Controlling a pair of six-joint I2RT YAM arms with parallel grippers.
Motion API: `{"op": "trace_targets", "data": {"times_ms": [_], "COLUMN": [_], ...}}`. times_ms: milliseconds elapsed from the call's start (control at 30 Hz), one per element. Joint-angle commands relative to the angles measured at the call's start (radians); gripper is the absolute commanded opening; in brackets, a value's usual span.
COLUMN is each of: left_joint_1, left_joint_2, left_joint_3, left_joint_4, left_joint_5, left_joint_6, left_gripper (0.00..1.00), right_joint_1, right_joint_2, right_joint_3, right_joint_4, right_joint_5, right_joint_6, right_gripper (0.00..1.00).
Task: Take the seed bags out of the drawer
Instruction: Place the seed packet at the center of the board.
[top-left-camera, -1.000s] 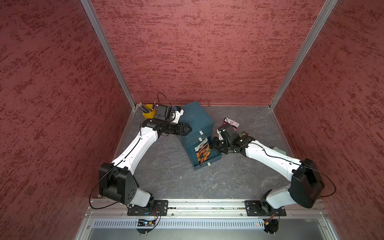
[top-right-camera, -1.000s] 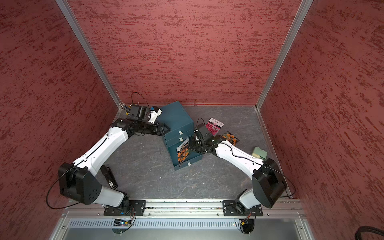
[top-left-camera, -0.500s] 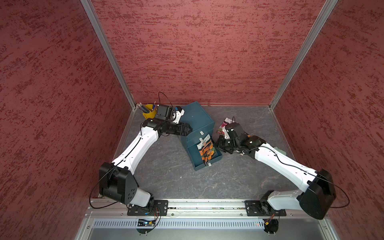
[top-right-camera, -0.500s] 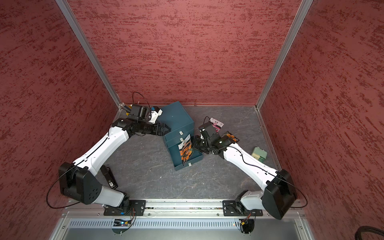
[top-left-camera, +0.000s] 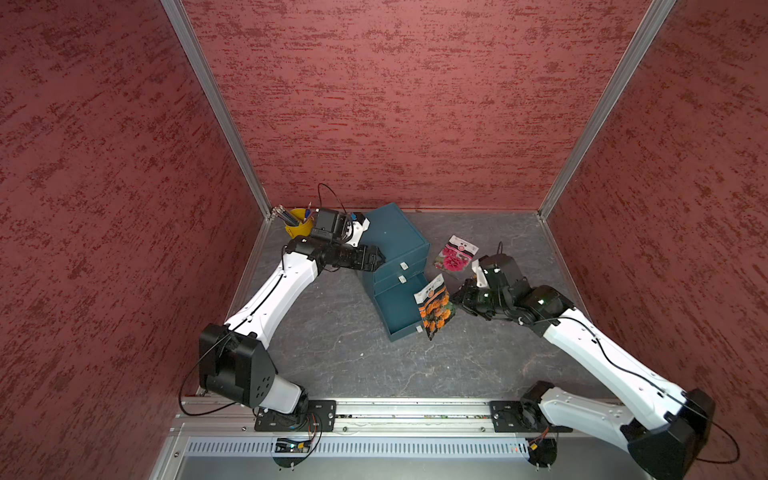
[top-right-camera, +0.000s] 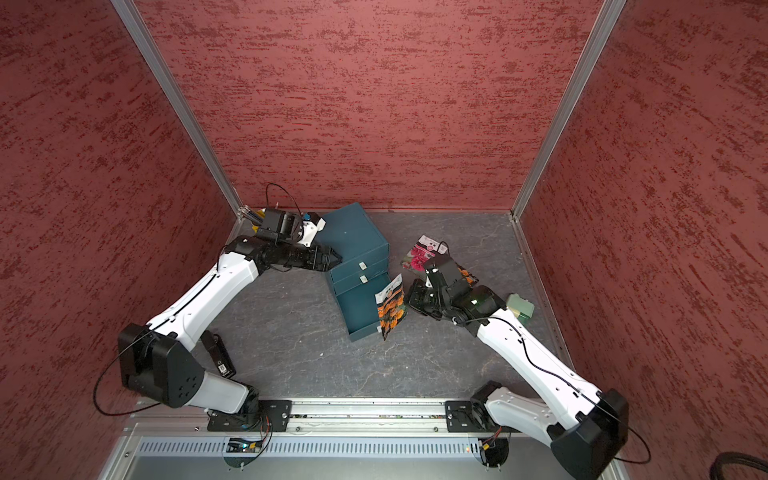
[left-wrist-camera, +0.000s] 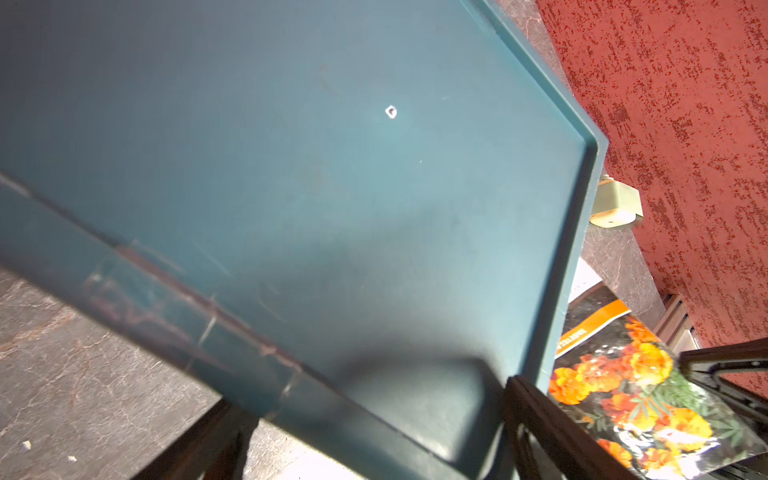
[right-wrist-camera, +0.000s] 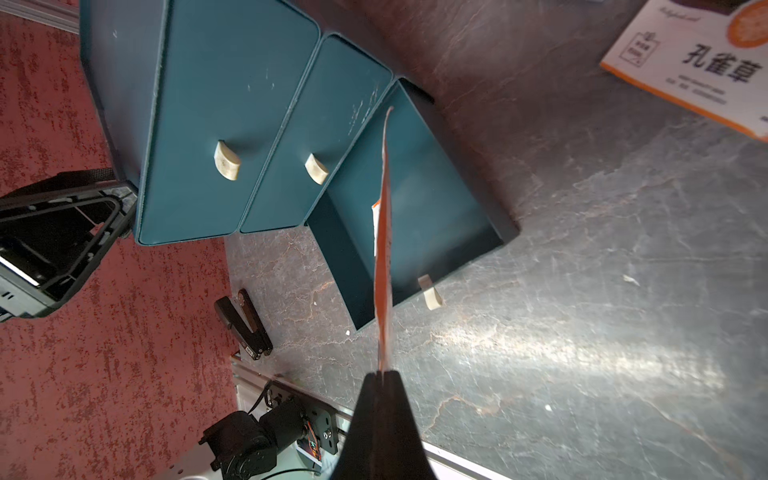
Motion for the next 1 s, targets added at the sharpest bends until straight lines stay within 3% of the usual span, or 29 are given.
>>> {"op": "trace_targets", "data": {"times_ms": [0,467,967], "left_joint_1": [-0.029,-0.032,-0.031], "left_joint_2": [0.035,0.034,0.037], "left_joint_3": [-0.006,-0.005,-0.003], "left_joint_4": [-0.083,-0.087,-0.092], "left_joint_5": [0.004,0.004,0.001], "left_joint_6": [0.052,0.059,0.061], "left_gripper": [0.94,0.94,0.94], "right_joint_1": [-0.028,-0.156,-0.163], "right_joint_2": [-0.058,-0.200,-0.194], "right_joint_3": [-0.015,-0.030,-0.280], "right_joint_4": [-0.094,-0.256,-0.103], "right_joint_5": [0.056,0.099,0.064], "right_joint_6": [0.007,-0.033,-0.005], "right_gripper": [0.00,0.00,0.00]}}
